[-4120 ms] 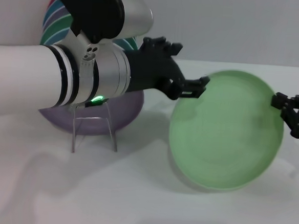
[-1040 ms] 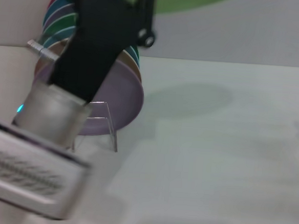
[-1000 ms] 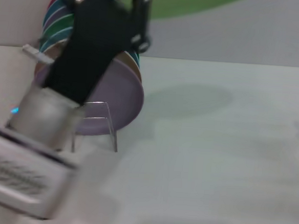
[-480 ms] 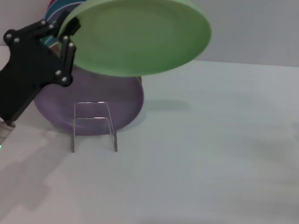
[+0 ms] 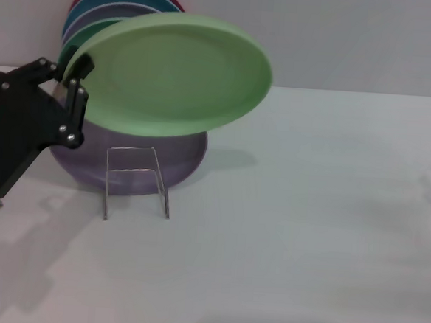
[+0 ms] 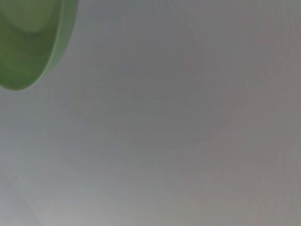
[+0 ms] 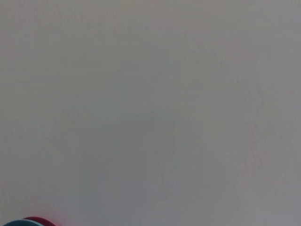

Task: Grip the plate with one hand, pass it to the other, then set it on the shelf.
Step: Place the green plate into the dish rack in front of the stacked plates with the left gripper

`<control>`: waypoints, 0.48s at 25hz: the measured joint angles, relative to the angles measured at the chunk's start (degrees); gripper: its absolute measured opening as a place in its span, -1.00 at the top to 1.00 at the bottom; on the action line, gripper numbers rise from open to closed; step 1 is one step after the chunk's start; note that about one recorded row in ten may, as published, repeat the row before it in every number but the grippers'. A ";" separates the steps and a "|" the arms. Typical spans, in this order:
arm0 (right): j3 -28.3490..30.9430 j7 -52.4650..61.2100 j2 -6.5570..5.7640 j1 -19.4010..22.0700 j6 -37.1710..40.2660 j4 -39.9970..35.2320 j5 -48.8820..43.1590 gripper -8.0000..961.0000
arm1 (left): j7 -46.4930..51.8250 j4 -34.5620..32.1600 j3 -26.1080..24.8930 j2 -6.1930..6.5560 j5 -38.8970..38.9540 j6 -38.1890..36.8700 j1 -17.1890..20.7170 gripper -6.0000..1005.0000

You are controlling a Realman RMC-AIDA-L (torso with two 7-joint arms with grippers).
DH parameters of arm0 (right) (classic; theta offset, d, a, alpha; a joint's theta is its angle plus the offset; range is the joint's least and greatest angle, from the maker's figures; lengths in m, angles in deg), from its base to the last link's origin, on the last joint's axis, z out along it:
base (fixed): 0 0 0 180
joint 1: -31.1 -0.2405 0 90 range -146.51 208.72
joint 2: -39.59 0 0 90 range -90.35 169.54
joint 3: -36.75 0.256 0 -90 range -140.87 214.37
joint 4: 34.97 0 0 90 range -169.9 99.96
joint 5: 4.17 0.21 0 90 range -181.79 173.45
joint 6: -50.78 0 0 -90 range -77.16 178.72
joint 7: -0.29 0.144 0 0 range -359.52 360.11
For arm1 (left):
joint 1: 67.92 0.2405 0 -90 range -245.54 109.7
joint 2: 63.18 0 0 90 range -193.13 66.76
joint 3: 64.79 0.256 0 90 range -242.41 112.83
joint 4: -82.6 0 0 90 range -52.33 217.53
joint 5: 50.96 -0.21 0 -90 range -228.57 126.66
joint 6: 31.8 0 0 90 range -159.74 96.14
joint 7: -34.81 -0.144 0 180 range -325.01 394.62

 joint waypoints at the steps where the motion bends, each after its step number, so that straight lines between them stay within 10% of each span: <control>1: 0.00 -0.01 0.00 0.00 -0.01 -0.02 0.00 -0.59 | 0.21 -0.46 0.00 -0.02 0.00 -0.09 0.13 0.83; 12: -0.01 -1.06 0.01 0.15 -0.47 -0.02 0.00 -0.59 | 0.85 -6.24 -0.22 -0.62 0.00 -0.55 -0.13 0.83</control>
